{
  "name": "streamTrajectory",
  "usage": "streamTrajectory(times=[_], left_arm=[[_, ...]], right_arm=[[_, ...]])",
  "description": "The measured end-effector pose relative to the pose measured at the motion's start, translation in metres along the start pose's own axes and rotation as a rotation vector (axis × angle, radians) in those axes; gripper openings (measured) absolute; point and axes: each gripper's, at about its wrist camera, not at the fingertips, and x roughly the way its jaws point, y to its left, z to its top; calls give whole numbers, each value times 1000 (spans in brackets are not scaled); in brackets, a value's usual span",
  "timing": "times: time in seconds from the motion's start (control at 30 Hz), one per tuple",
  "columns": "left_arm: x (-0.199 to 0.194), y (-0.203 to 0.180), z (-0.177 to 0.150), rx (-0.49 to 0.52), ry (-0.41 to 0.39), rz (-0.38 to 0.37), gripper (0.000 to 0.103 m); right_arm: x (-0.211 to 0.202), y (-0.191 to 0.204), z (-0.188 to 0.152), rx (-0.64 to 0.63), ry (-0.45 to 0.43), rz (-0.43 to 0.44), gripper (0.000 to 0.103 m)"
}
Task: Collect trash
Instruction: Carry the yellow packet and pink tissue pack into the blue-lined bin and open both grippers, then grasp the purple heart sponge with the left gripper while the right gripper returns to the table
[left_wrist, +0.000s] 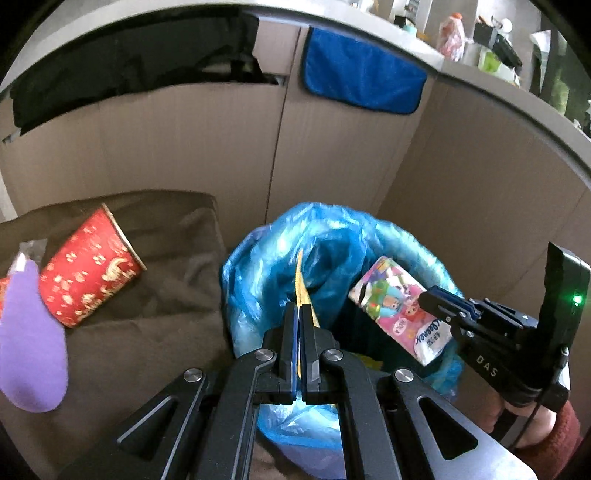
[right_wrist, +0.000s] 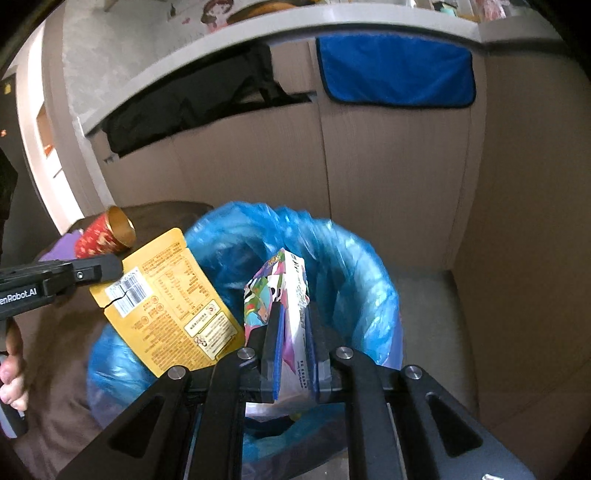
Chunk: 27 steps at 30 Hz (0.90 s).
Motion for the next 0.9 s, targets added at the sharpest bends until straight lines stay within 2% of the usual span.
streamTrajectory(times=[0.07, 0.2, 0.33, 0.37, 0.63, 0.8, 0.9], left_arm=[[8, 2, -2, -4, 28, 1, 3], [11, 9, -2, -19, 24, -1, 4], [1, 16, 2, -40, -19, -5, 23], [-5, 17, 3, -39, -35, -1, 24], [-53, 49, -9, -35, -119, 68, 25], [-89, 89, -28, -61, -150, 120, 25], [-113, 122, -43, -96, -172, 151, 25]], right_arm=[[4, -4, -5, 19, 17, 4, 13], [1, -3, -4, 9, -7, 4, 13], [-10, 0, 1, 9, -42, 15, 18], [-13, 2, 3, 9, -47, 20, 18], [-28, 30, 10, -33, -66, 38, 19], [-34, 67, 15, -87, -78, 62, 19], [-33, 102, 15, -138, -70, 116, 19]])
